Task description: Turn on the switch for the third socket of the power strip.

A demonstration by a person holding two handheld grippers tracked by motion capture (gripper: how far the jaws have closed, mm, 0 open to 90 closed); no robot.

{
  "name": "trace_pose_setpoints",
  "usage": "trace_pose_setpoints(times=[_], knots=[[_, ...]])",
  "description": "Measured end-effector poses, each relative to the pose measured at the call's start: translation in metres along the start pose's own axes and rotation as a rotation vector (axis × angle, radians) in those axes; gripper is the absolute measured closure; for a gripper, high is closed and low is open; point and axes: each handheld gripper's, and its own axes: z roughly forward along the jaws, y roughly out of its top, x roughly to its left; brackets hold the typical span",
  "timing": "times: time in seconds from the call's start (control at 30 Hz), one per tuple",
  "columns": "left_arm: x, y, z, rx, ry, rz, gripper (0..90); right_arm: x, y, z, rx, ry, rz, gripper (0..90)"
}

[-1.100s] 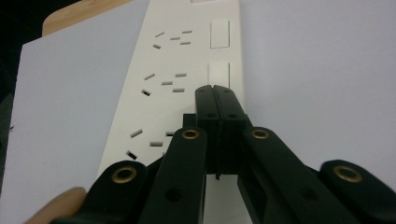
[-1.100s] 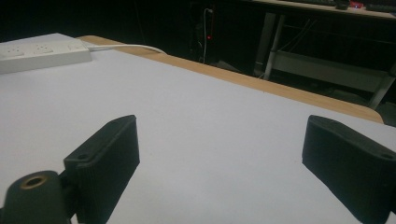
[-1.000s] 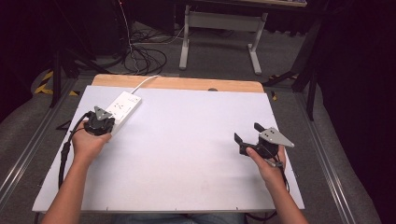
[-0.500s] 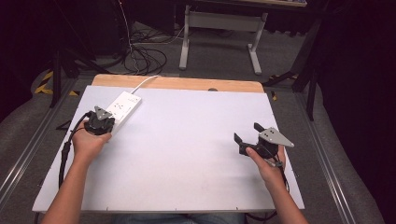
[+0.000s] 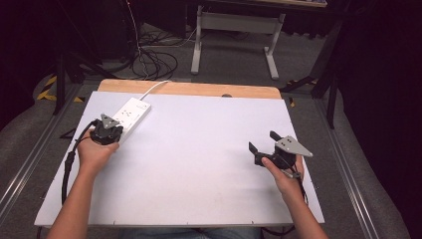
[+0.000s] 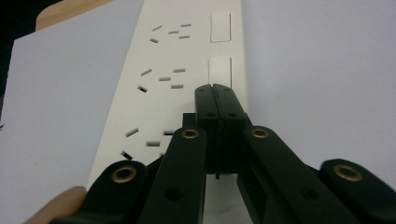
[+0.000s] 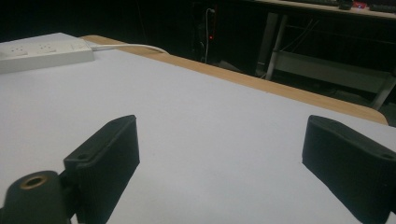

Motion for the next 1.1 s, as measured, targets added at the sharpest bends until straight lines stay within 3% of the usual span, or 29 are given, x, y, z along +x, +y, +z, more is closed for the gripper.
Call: trace_pose_setpoints(times=[0.7,0.83,0.9,1.0,1.1], knots=[[0.0,-0.003,-0.001,-0.017,-0.009,-0.009,90.0,0.002,0.001,-0.003,-0.002,0.0,-0.001,11.4],[0.001,-0.004,-0.002,-0.016,-0.01,-0.027,90.0,0.002,0.001,-0.002,-0.003,0.002,0.001,11.4],[0.003,-0.005,-0.005,-0.032,-0.015,-0.039,90.0,0.001,0.001,-0.002,-0.004,0.001,0.005,11.4],[0.007,-0.004,-0.014,-0.097,-0.031,-0.09,90.0,0.001,0.001,-0.002,-0.005,0.0,0.005,11.5],[0.009,-0.004,-0.023,-0.153,-0.044,-0.118,90.0,0.002,0.001,-0.001,-0.004,0.0,0.001,11.4]])
